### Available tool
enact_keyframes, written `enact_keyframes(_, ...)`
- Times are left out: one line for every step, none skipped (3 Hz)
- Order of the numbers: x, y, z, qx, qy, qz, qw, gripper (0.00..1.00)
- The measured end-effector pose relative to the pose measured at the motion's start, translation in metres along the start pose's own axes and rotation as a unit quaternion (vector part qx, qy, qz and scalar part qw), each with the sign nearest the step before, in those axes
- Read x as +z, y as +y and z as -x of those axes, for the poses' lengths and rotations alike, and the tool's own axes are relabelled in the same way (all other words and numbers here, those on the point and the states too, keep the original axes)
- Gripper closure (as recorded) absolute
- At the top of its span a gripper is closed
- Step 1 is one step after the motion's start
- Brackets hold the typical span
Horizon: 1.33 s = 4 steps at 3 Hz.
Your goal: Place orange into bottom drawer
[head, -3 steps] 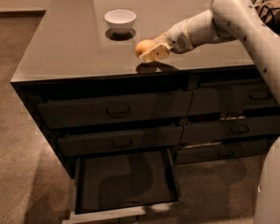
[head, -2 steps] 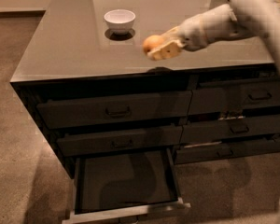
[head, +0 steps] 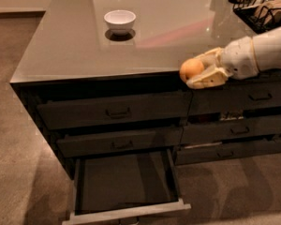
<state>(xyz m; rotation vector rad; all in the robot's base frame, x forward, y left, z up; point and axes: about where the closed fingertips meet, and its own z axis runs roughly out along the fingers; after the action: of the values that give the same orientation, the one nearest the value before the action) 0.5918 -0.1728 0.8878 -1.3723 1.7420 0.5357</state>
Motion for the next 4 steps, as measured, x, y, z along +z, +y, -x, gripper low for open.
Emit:
enact_keyframes(-0.008,0.0,-0.008,-0.012,0.002,-0.006,0.9999,1.0)
enact_keyframes(0.007,-0.001,-0.025,-0.002,0.011,-0.007,0.9999,1.0)
enact_keyframes(0.05,0.02,-0.144,0.022,0.02,-0.013,0.9995,1.0)
enact_keyframes(0.076,0.048,-0.221,0.015,0.021,0.004,0.9996,1.0)
